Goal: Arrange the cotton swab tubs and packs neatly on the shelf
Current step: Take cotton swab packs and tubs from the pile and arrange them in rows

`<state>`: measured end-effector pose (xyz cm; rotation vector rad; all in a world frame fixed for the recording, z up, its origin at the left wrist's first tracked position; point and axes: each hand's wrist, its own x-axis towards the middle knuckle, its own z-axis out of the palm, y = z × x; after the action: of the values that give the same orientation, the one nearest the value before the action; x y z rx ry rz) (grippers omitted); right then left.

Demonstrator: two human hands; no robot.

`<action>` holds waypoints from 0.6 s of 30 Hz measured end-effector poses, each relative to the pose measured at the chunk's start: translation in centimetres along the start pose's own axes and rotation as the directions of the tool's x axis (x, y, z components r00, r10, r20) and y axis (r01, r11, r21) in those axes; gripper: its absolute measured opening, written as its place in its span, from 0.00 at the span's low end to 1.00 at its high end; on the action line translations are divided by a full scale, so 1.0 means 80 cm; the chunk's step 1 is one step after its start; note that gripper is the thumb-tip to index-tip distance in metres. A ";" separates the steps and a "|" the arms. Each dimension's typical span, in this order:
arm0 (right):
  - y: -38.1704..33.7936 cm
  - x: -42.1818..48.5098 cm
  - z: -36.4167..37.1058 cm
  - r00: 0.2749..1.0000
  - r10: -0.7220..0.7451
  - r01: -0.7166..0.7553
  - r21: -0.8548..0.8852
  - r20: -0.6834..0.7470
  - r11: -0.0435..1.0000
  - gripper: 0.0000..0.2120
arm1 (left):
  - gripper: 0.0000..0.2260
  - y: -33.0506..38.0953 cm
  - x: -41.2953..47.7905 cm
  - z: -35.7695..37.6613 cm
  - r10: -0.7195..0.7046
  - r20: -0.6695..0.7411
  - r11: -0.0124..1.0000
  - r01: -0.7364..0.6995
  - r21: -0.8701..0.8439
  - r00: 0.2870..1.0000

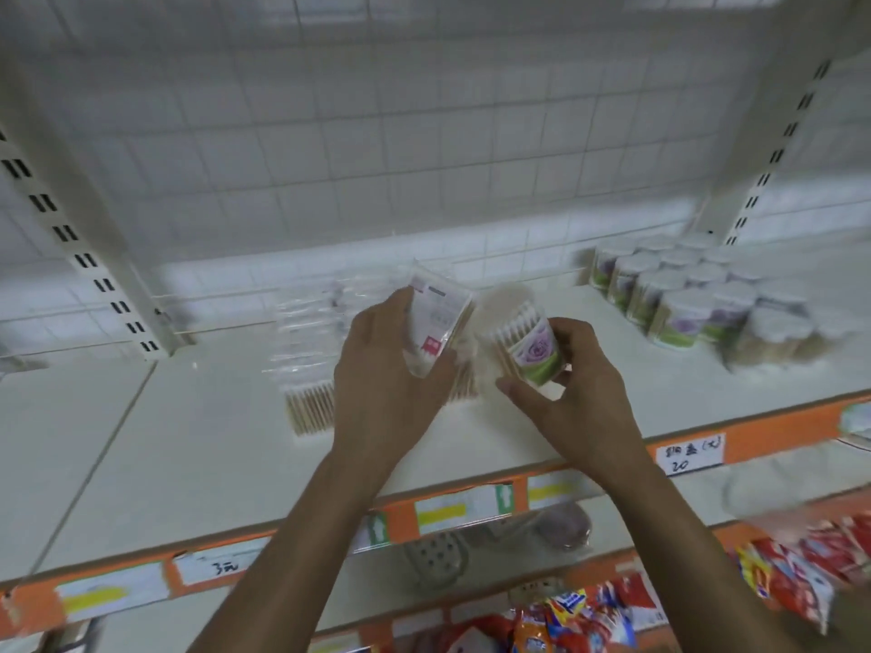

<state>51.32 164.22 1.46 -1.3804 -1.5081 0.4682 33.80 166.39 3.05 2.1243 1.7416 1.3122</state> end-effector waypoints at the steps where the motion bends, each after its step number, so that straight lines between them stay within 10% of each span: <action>1: 0.009 0.002 -0.013 1.000 0.007 -0.007 -0.012 -0.017 1.000 0.25 | 0.29 0.009 -0.002 0.010 0.027 0.008 0.999 -0.028 0.041 1.000; 18: 0.080 0.000 -0.050 0.958 0.281 -0.280 0.035 -0.060 0.959 0.21 | 0.21 0.027 -0.035 0.127 0.206 0.541 0.928 -0.338 0.155 0.816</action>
<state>58.03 164.65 -2.04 -1.5823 -1.2541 0.6108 42.18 167.61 -3.62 2.6231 1.4591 0.4782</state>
